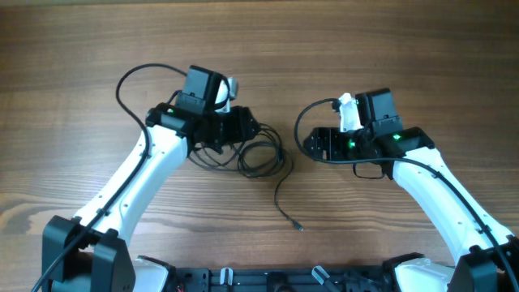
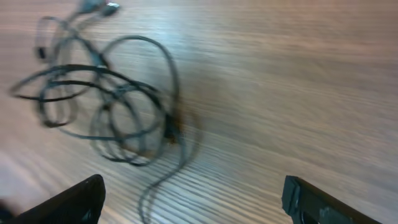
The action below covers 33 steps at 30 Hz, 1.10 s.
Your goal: Untangle cables
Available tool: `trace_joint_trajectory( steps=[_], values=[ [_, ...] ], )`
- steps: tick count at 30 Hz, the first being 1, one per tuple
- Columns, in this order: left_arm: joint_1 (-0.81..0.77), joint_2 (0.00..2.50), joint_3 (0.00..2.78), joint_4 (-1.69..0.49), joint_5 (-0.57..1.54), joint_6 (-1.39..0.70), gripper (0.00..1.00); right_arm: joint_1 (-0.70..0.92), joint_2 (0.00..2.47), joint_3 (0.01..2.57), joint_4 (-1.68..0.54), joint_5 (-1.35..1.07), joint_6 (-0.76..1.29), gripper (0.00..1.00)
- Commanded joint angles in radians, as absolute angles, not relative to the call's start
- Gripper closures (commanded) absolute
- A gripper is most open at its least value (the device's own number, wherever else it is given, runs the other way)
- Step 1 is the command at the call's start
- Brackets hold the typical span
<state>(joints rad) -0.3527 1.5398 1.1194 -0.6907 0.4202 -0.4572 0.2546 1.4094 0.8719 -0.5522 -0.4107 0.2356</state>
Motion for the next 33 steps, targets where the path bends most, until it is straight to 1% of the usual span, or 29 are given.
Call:
trace_joint_trajectory(
  steps=[1,3,7,14,17,21,27,28,30,33],
  values=[
    [-0.322,1.520,1.126,-0.748,0.395,-0.388,0.49,0.274,1.417,0.870,-0.508,-0.538,0.164,0.07],
    [-0.302,1.520,1.126,-0.778,0.350,-0.389,0.51,0.286,1.417,0.870,-0.493,-0.536,0.155,0.07],
    [-0.264,1.520,1.126,-0.785,0.343,-0.389,0.51,0.324,1.417,0.870,-0.465,-0.480,0.152,0.08],
    [-0.267,1.521,1.126,-0.783,0.336,-0.337,0.50,0.382,1.426,0.870,-0.430,-0.416,0.160,0.09],
    [-0.267,1.521,1.126,-0.838,0.340,-0.402,0.51,0.411,1.451,0.870,-0.428,-0.322,0.155,0.09],
    [-0.267,1.522,1.126,-0.904,0.335,-0.432,0.48,0.424,1.496,0.889,-0.443,-0.310,0.150,0.11],
    [-0.267,1.521,1.126,-0.952,0.225,-0.458,0.46,0.431,1.565,0.982,-0.495,-0.311,0.129,0.11],
    [-0.267,1.521,1.126,-0.952,0.223,-0.458,0.46,0.431,1.577,0.990,-0.486,-0.313,0.121,0.12],
    [-0.267,1.521,1.126,-0.951,0.223,-0.458,0.46,0.431,1.601,0.992,-0.445,-0.329,0.115,0.17],
    [-0.267,1.521,1.126,-0.952,0.223,-0.458,0.46,0.431,1.649,0.992,-0.362,-0.371,0.115,0.30]
  ],
)
